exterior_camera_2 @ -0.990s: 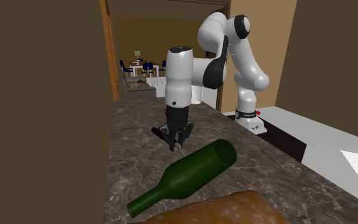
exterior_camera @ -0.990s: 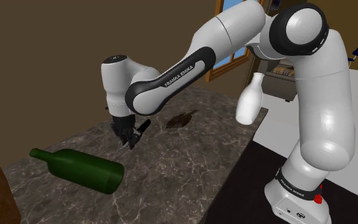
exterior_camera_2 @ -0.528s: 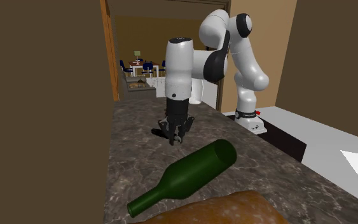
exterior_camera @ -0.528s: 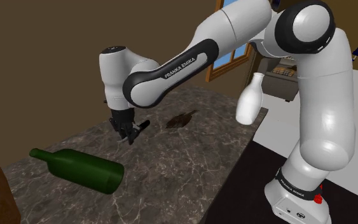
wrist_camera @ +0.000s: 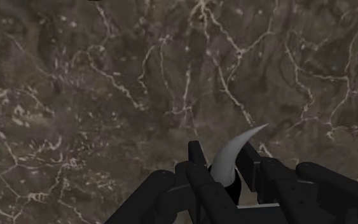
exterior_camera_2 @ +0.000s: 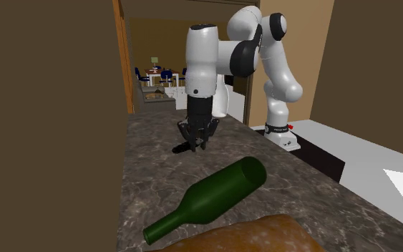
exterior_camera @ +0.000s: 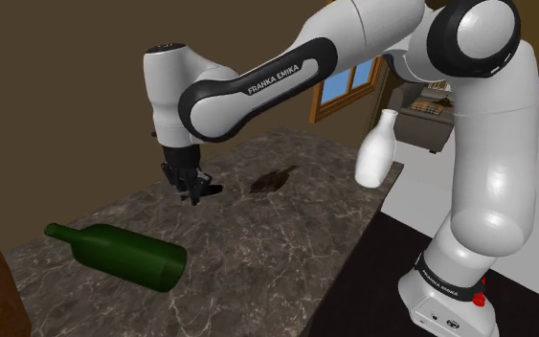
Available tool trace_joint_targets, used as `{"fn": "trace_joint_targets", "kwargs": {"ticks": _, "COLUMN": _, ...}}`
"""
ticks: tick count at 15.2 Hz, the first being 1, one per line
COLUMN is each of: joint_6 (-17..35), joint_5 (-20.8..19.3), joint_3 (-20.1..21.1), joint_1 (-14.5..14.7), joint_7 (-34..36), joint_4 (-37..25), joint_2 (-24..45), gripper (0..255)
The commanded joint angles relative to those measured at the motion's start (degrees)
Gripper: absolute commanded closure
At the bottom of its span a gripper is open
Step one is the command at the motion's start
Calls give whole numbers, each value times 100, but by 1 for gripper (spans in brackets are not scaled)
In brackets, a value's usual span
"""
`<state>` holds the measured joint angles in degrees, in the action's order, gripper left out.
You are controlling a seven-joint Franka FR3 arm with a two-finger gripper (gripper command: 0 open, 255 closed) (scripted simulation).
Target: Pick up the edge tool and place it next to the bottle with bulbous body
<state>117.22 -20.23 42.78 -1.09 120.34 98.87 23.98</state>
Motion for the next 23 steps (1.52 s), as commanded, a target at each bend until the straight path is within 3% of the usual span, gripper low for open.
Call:
{"fn": "trace_joint_targets", "kwargs": {"ticks": 1, "joint_6": -125, "joint_5": 58, "joint_3": 31, "joint_1": -20, "joint_7": -42, "joint_4": -77, "joint_2": -63, "gripper": 255}}
{"fn": "trace_joint_targets", "kwargs": {"ticks": 23, "joint_6": -1659, "joint_5": 384, "joint_3": 206, "joint_1": 35, "joint_7": -321, "joint_4": -1410, "joint_2": -374, "gripper": 255}}
